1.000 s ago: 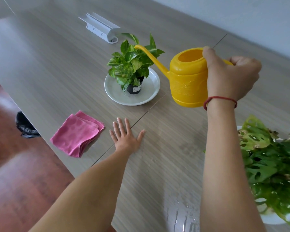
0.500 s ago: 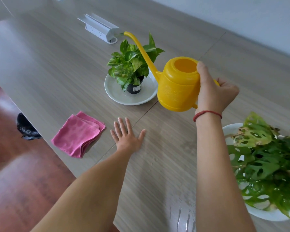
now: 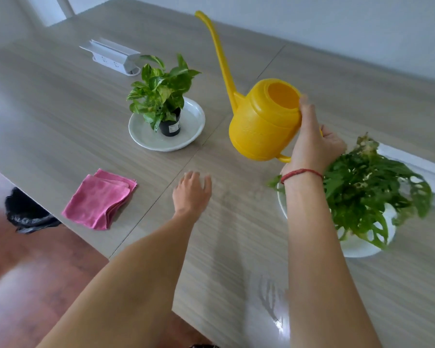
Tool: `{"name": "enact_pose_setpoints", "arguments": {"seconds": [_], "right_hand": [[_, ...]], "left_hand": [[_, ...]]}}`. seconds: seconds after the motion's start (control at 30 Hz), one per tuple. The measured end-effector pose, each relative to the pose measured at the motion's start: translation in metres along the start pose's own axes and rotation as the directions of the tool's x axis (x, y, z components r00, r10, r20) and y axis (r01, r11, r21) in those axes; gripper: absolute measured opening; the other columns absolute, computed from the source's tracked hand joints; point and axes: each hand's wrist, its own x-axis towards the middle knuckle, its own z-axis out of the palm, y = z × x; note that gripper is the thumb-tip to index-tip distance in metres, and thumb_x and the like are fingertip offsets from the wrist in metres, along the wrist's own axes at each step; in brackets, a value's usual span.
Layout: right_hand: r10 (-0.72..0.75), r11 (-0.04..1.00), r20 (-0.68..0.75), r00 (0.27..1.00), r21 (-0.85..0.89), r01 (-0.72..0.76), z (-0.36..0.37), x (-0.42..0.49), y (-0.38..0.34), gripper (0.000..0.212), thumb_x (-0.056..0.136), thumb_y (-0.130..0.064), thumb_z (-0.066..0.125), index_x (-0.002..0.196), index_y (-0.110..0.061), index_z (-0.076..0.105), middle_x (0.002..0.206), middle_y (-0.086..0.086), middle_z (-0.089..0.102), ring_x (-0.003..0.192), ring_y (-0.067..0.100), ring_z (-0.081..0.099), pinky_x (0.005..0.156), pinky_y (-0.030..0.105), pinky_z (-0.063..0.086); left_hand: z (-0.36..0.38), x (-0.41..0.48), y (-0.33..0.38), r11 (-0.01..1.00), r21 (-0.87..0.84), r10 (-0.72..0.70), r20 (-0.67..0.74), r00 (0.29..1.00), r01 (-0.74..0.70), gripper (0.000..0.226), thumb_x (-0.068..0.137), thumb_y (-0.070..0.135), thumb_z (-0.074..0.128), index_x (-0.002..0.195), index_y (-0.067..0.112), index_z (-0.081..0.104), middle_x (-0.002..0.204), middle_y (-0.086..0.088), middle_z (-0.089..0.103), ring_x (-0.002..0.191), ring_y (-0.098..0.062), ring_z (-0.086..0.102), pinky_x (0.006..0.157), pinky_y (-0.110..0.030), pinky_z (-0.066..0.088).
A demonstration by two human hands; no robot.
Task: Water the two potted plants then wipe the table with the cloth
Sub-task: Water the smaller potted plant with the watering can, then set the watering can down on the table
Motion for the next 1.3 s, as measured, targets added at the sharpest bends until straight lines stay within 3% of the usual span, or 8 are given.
{"name": "enact_pose_setpoints", "arguments": {"seconds": [0.33,0.43,0.53,0.63,0.77,0.9,1.07,1.3], "right_hand": [[-0.174,0.984,-0.34,0.924,-0.083,0.155,-0.177,0.0,-0.087,0.063,0.071,-0.027,0.084,0.043,-0.016,0.028,0.031,-0.01,0.026,0.035,0.005,0.026,0.038,0.012,0.028],[-0.157,0.988,-0.491,0.857,-0.071,0.141,-0.237,-0.001,-0.101,0.065,0.07,-0.027,0.085,0.043,-0.017,0.027,0.029,-0.011,0.028,0.032,0.004,0.03,0.038,0.013,0.031],[-0.134,0.991,-0.624,0.77,-0.078,0.109,-0.295,-0.001,-0.101,0.063,0.069,-0.029,0.086,0.049,-0.019,0.027,0.048,-0.01,0.03,0.04,0.003,0.03,0.047,0.019,0.034],[-0.109,0.993,-0.72,0.686,-0.108,0.044,-0.348,0.002,-0.085,0.062,0.069,-0.034,0.085,0.05,-0.017,0.028,0.056,-0.005,0.029,0.049,0.007,0.032,0.052,0.024,0.036],[-0.082,0.983,-0.77,0.633,-0.166,-0.074,-0.404,0.0,-0.045,0.066,0.07,-0.047,0.081,0.043,-0.013,0.031,0.052,0.003,0.029,0.053,0.016,0.032,0.049,0.026,0.034],[-0.068,0.974,-0.791,0.607,-0.184,-0.131,-0.436,-0.006,-0.011,0.063,0.079,-0.044,0.075,0.045,-0.013,0.032,0.056,0.005,0.028,0.055,0.015,0.029,0.049,0.027,0.032],[-0.035,0.967,-0.785,0.618,-0.183,-0.178,-0.452,-0.016,0.017,0.06,0.085,-0.043,0.069,0.049,-0.01,0.035,0.056,0.003,0.028,0.045,0.007,0.027,0.037,0.015,0.026],[-0.051,0.93,-0.769,0.637,-0.268,-0.249,-0.448,-0.018,0.029,0.059,0.093,-0.046,0.056,0.048,-0.015,0.035,0.051,0.0,0.034,0.052,0.015,0.037,0.05,0.026,0.034]], "left_hand": [[0.046,-0.155,0.099,0.918,-0.13,0.384,0.05,0.922,-0.375,0.033,0.098,0.03,0.047,0.093,0.008,0.071,0.102,-0.006,0.07,0.103,-0.023,0.061,0.088,-0.038,0.048],[0.07,-0.201,0.122,0.868,-0.158,0.488,0.097,0.867,-0.471,0.035,0.096,0.03,0.046,0.091,0.007,0.072,0.103,-0.007,0.071,0.105,-0.025,0.062,0.089,-0.038,0.049],[0.093,-0.239,0.145,0.814,-0.188,0.578,0.161,0.8,-0.55,0.046,0.09,0.038,0.036,0.088,0.008,0.071,0.098,-0.007,0.071,0.102,-0.028,0.063,0.083,-0.041,0.053],[0.122,-0.267,0.167,0.773,-0.176,0.634,0.251,0.732,-0.609,0.034,0.09,0.029,0.055,0.109,0.004,0.069,0.121,-0.019,0.064,0.117,-0.035,0.058,0.091,-0.047,0.05],[0.15,-0.294,0.189,0.743,-0.096,0.612,0.5,0.613,-0.663,0.055,0.098,0.038,0.046,0.146,0.012,0.036,0.156,-0.017,0.025,0.146,-0.029,0.019,0.116,-0.043,0.023],[0.169,-0.303,0.189,0.739,0.013,0.522,0.622,0.584,-0.674,0.064,0.101,0.048,0.032,0.155,0.021,0.011,0.162,-0.009,-0.006,0.149,-0.024,-0.007,0.12,-0.04,-0.001],[0.172,-0.305,0.187,0.712,0.054,0.501,0.659,0.561,-0.7,0.065,0.101,0.051,0.024,0.155,0.022,0.001,0.161,-0.008,-0.014,0.148,-0.023,-0.014,0.12,-0.039,-0.006],[0.174,-0.305,0.184,0.712,0.06,0.506,0.648,0.57,-0.7,0.066,0.101,0.053,0.022,0.155,0.023,-0.002,0.161,-0.007,-0.016,0.148,-0.022,-0.016,0.119,-0.038,-0.008]]}}
